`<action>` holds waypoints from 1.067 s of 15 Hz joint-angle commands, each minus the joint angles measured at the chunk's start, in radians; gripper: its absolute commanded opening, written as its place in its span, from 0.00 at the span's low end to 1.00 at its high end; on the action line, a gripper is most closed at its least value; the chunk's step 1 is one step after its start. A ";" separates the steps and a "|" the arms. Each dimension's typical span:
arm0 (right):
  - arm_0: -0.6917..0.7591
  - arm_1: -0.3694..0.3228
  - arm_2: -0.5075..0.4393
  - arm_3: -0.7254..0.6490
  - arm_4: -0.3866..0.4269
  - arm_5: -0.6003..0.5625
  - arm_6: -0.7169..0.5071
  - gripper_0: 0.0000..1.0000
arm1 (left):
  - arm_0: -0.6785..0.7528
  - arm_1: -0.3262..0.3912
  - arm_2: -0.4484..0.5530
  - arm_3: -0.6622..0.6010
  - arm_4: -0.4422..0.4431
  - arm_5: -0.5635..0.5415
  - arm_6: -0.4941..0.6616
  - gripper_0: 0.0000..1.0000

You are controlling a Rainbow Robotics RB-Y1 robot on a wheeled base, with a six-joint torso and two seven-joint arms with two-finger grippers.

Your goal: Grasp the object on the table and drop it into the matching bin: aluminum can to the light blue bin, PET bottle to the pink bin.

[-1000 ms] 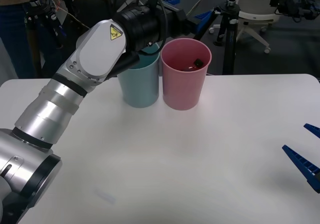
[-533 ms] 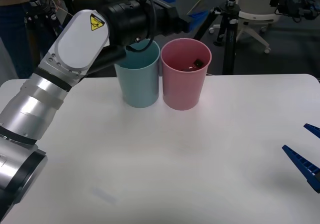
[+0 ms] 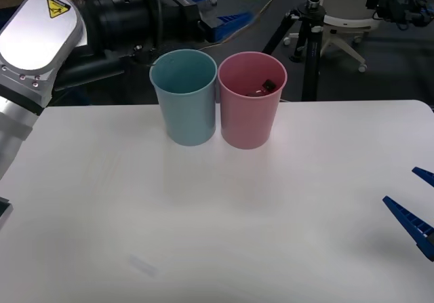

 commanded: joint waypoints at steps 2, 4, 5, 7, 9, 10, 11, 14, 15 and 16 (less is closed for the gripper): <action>0.000 0.000 0.000 0.000 0.000 0.000 0.000 1.00 | 0.077 0.098 0.000 -0.100 0.141 -0.001 -0.034 1.00; 0.000 0.000 0.000 0.000 0.000 0.000 0.000 1.00 | 0.127 0.161 0.001 -0.163 0.211 -0.001 -0.042 1.00; 0.000 0.000 0.000 0.000 0.000 0.000 0.000 1.00 | 0.154 0.193 0.001 -0.190 0.242 -0.001 -0.050 1.00; 0.000 0.000 0.000 0.000 0.000 0.000 0.000 1.00 | 0.213 0.249 0.012 -0.239 0.306 -0.001 -0.071 1.00; 0.000 0.000 0.000 0.000 0.000 0.000 0.000 1.00 | 0.292 0.285 0.058 -0.299 0.334 -0.001 -0.090 1.00; 0.000 0.000 0.000 0.000 0.000 0.000 0.000 1.00 | 0.331 0.303 0.080 -0.324 0.354 -0.001 -0.102 1.00; 0.000 0.000 0.000 0.000 0.000 0.000 0.000 1.00 | 0.382 0.326 0.106 -0.347 0.383 -0.003 -0.149 1.00; 0.000 0.000 0.000 0.000 0.000 0.000 0.000 1.00 | 0.512 0.371 0.170 -0.394 0.440 -0.003 -0.248 1.00; 0.000 0.000 0.000 0.000 0.000 0.000 0.000 1.00 | 0.574 0.371 0.210 -0.417 0.440 -0.003 -0.258 1.00; 0.000 0.000 0.000 0.000 0.000 0.000 0.000 1.00 | 0.617 0.371 0.242 -0.436 0.440 -0.003 -0.261 1.00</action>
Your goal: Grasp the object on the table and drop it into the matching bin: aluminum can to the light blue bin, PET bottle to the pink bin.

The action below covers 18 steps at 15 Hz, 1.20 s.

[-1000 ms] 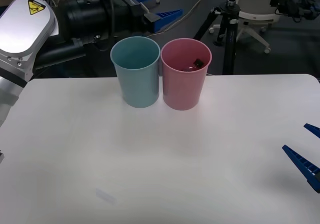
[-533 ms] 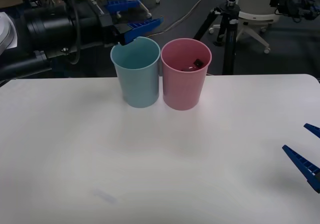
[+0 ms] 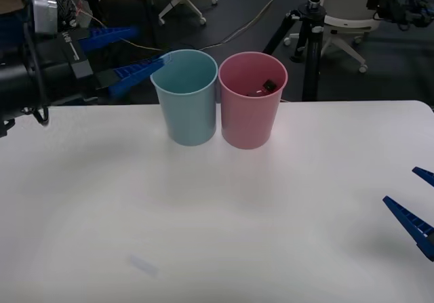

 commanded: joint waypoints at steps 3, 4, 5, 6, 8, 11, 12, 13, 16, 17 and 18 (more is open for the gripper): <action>0.000 0.000 0.000 0.000 0.000 0.000 0.000 1.00 | 0.267 -0.004 0.187 -0.116 -0.001 0.000 -0.023 1.00; 0.000 0.000 0.000 0.000 0.000 0.000 0.000 1.00 | 0.327 -0.007 0.220 -0.142 0.001 0.000 -0.027 1.00; 0.000 0.000 0.000 0.000 0.000 0.000 0.000 1.00 | 0.382 -0.019 0.253 -0.168 -0.001 0.000 -0.032 1.00; 0.000 0.000 0.000 0.000 0.000 0.000 0.000 1.00 | 0.420 -0.033 0.273 -0.185 -0.005 0.000 -0.037 1.00; 0.000 0.000 0.000 0.000 0.000 0.000 0.000 1.00 | 0.469 -0.094 0.335 -0.194 -0.047 -0.071 -0.037 1.00; 0.000 0.000 0.000 0.000 0.000 0.000 0.000 1.00 | 0.496 -0.254 0.437 -0.196 -0.179 -0.224 -0.021 1.00; 0.000 0.000 0.000 0.000 0.000 0.000 0.000 1.00 | 0.508 -0.294 0.457 -0.199 -0.206 -0.249 -0.020 1.00; 0.000 0.000 0.000 0.000 0.000 0.000 0.000 1.00 | 0.535 -0.358 0.490 -0.222 -0.263 -0.282 -0.017 1.00; 0.000 0.000 0.000 0.000 0.000 0.000 0.000 1.00 | 0.624 -0.482 0.549 -0.291 -0.346 -0.370 -0.006 1.00; 0.000 0.000 0.000 0.000 0.000 0.000 0.000 1.00 | 0.661 -0.499 0.562 -0.306 -0.341 -0.397 -0.014 1.00; 0.000 0.000 0.000 0.000 0.000 0.000 0.000 1.00 | 0.683 -0.507 0.566 -0.316 -0.332 -0.408 -0.021 1.00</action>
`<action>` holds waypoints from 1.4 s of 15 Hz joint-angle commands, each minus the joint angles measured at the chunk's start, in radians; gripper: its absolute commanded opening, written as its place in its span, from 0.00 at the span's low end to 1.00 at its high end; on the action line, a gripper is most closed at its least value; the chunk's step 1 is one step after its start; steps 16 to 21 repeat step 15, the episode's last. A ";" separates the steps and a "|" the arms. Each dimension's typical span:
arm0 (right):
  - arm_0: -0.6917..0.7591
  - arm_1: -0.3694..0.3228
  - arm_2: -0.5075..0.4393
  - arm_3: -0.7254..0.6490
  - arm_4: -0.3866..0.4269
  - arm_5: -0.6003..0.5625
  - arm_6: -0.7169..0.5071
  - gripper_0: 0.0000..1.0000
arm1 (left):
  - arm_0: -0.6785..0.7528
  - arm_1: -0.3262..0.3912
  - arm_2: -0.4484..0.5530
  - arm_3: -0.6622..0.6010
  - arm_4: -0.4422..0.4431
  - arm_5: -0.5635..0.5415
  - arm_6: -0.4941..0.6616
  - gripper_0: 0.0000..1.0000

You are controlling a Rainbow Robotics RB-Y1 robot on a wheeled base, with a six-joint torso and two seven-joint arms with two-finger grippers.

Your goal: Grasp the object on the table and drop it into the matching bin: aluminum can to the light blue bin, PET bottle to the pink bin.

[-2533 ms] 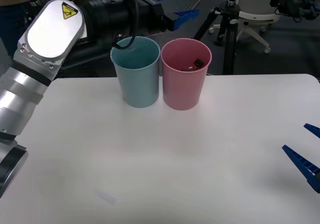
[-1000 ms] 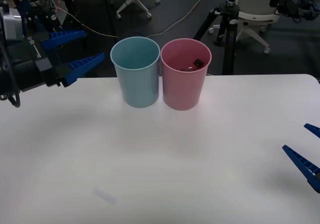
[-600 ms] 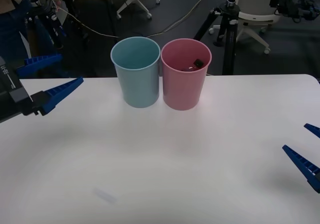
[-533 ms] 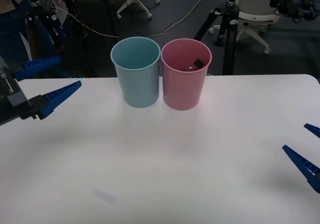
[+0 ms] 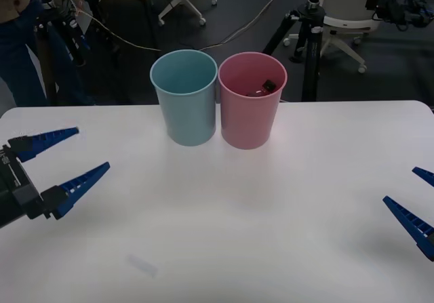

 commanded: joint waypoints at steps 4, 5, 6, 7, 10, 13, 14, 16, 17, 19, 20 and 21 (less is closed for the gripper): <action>0.000 0.000 0.000 0.000 0.000 0.000 0.000 1.00 | 0.152 -0.056 0.049 -0.039 0.040 -0.067 -0.094 1.00; 0.000 0.000 0.000 0.000 0.000 0.000 0.000 1.00 | 0.175 -0.059 0.052 -0.040 0.043 -0.067 -0.106 1.00; 0.000 0.000 0.000 0.000 0.000 0.000 0.000 1.00 | 0.200 -0.072 0.053 -0.039 0.046 -0.067 -0.110 1.00; 0.000 0.000 0.000 0.000 0.000 0.000 0.000 1.00 | 0.220 -0.090 0.058 -0.039 0.046 -0.066 -0.115 1.00; 0.000 0.000 0.000 0.000 0.000 0.000 0.000 1.00 | 0.280 -0.118 0.061 -0.039 0.044 -0.064 -0.135 1.00; 0.000 0.000 0.000 0.000 0.000 0.000 0.000 1.00 | 0.297 -0.118 0.056 -0.037 0.046 -0.064 -0.146 1.00; 0.000 0.000 0.000 0.000 0.000 0.000 0.000 1.00 | 0.297 -0.118 0.056 -0.037 0.046 -0.064 -0.146 1.00; 0.000 0.000 0.000 0.000 0.000 0.000 0.000 1.00 | 0.297 -0.118 0.056 -0.037 0.046 -0.064 -0.146 1.00; 0.000 0.000 0.000 0.000 0.000 0.000 0.000 1.00 | 0.297 -0.118 0.056 -0.037 0.046 -0.064 -0.146 1.00; 0.000 0.000 0.000 0.000 0.000 0.000 0.000 1.00 | 0.297 -0.118 0.056 -0.037 0.046 -0.064 -0.146 1.00; 0.000 0.000 0.000 0.000 0.000 0.000 0.000 1.00 | 0.297 -0.118 0.056 -0.037 0.046 -0.064 -0.146 1.00; 0.000 0.000 0.000 0.000 0.000 0.000 0.000 1.00 | 0.297 -0.118 0.056 -0.037 0.046 -0.064 -0.146 1.00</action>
